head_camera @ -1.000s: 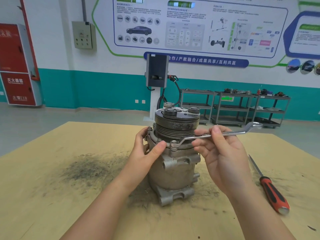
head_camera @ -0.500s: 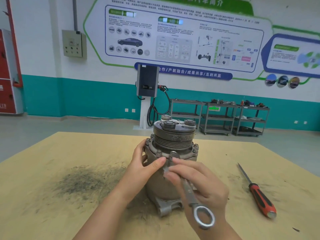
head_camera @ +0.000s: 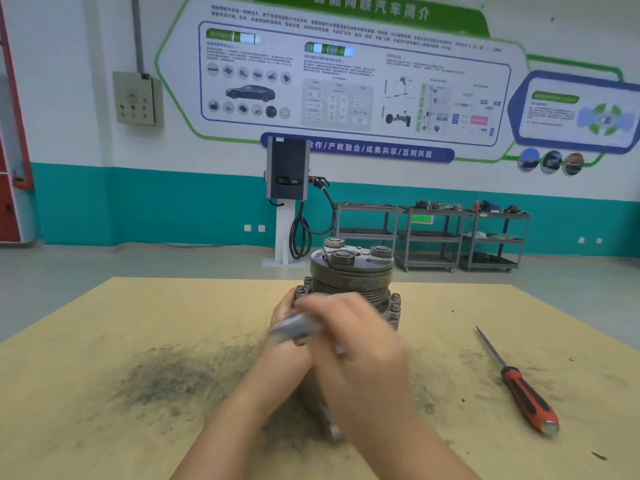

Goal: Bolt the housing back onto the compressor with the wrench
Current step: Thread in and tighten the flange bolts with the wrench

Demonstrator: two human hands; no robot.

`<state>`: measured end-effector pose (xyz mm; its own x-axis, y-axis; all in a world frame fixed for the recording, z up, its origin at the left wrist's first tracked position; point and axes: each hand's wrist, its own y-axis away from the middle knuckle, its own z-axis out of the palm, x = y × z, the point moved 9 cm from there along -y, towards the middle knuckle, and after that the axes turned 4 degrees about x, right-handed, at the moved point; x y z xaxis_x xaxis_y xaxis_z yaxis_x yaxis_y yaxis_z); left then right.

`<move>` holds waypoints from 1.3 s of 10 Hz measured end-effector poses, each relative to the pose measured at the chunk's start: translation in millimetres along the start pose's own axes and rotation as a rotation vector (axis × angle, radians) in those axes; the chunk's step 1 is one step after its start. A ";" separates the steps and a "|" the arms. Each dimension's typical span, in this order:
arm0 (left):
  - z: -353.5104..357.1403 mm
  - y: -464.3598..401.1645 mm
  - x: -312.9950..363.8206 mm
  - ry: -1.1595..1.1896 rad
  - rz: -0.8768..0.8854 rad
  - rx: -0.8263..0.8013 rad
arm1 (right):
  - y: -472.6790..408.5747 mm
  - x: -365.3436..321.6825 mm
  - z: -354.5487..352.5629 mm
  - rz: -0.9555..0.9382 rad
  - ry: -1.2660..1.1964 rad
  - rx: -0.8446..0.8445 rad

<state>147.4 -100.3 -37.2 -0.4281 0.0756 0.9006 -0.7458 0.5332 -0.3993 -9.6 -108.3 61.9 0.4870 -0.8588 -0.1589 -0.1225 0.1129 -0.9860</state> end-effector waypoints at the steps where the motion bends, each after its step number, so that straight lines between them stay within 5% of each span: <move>1: -2.5 1.8 1.6 0.079 -0.016 0.024 | -6.3 29.1 -41.1 0.361 -0.145 0.149; 2: -3.5 1.3 -7.0 0.167 -0.060 0.029 | 6.1 78.1 -65.4 0.713 -0.377 0.307; 4: -8.5 0.6 -5.5 0.178 -0.058 0.064 | 24.8 122.4 -55.2 1.053 -0.759 0.346; 7: -5.9 6.2 1.0 0.034 0.018 0.154 | 28.7 120.3 -53.4 0.991 -0.916 0.259; 10: -4.2 6.3 0.1 0.004 0.008 0.101 | 30.3 142.5 -45.4 1.182 -0.932 0.048; 12: -2.2 5.4 -4.1 0.038 -0.018 0.074 | 28.4 126.8 -54.6 0.930 -0.865 0.124; 13: -2.7 5.2 -4.7 0.036 -0.004 0.088 | 24.0 139.8 -45.9 1.075 -0.848 0.024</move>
<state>146.8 -95.6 -43.1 -0.4077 0.1048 0.9071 -0.7901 0.4574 -0.4080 15.9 -248.6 18.3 0.5386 0.2228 -0.8126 -0.7625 0.5391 -0.3576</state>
